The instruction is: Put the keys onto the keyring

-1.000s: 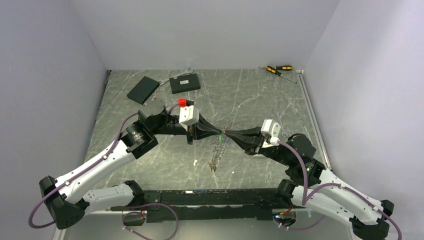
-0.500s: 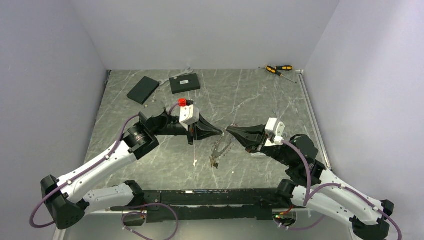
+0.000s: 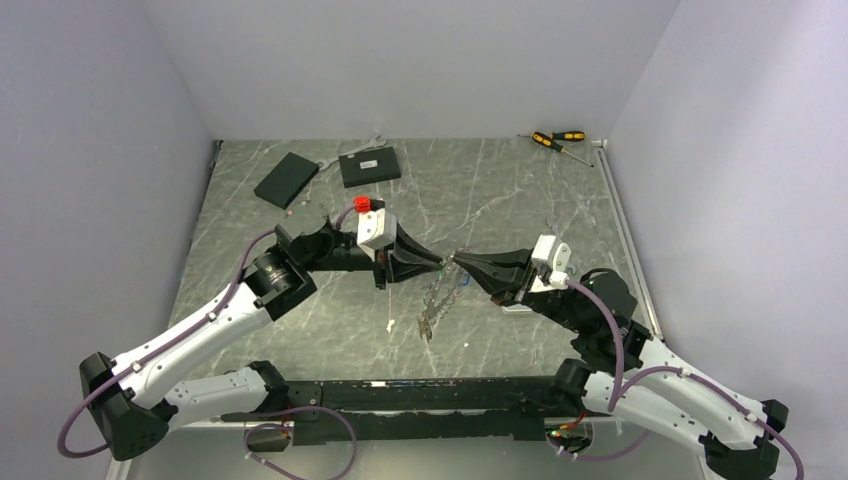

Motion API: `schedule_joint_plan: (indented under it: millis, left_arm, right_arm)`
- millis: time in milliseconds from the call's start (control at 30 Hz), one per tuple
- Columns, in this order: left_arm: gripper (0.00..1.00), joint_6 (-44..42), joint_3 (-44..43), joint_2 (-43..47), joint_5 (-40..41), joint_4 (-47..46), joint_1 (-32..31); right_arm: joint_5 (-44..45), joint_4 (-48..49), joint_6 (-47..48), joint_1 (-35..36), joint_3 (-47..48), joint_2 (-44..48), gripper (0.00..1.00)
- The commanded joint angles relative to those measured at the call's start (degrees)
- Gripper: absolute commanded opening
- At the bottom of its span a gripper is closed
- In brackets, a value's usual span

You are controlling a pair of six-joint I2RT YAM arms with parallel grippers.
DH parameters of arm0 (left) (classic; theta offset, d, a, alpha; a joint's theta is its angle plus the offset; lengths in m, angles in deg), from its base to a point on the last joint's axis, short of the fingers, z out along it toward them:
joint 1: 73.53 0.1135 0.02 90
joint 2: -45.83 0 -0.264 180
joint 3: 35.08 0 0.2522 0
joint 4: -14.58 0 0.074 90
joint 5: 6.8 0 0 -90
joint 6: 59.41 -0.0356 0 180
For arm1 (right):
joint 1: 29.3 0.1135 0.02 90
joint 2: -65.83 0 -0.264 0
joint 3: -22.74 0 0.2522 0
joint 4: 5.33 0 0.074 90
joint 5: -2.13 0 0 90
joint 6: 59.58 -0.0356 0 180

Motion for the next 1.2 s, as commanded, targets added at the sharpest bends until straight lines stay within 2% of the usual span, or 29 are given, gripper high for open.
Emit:
schedule_joint_plan:
  millis: [0,133,200,400,533,867,1000,1167]
  left_arm:
    - [0.26,0.2,-0.9,0.8,0.3,0.2,0.0]
    - [0.47,-0.2,-0.3,2.1,1.8,0.8,0.0]
    - [0.53,-0.2,-0.2,2.8,2.5,1.4,0.0]
    - [0.63,-2.9,-1.2,3.6,3.7,3.8,0.0]
    - [0.64,-3.3,-1.9,3.7,3.8,4.5,0.0]
    - [0.60,-3.4,-1.2,3.9,4.1,3.9,0.0]
    - [0.52,-3.5,-1.7,3.1,3.6,3.5,0.0]
    - [0.50,-3.0,-2.0,1.9,2.9,2.7,0.0]
  right_arm:
    - [0.3,6.7,-0.9,0.1,0.6,0.8,0.00]
    - [-0.3,5.5,-0.8,0.1,1.2,0.2,0.00]
    - [-0.5,5.0,-0.8,0.1,1.3,0.1,0.00]
    - [-1.1,4.4,-1.5,0.1,1.3,-0.5,0.00]
    - [-1.5,4.0,-1.4,0.1,1.7,-1.0,0.00]
    - [-2.7,3.2,-1.4,0.1,2.2,-1.6,0.00]
    - [-2.8,3.3,-1.6,0.1,2.1,-1.3,0.00]
    - [-2.8,3.4,-1.5,0.1,2.0,-1.0,0.00]
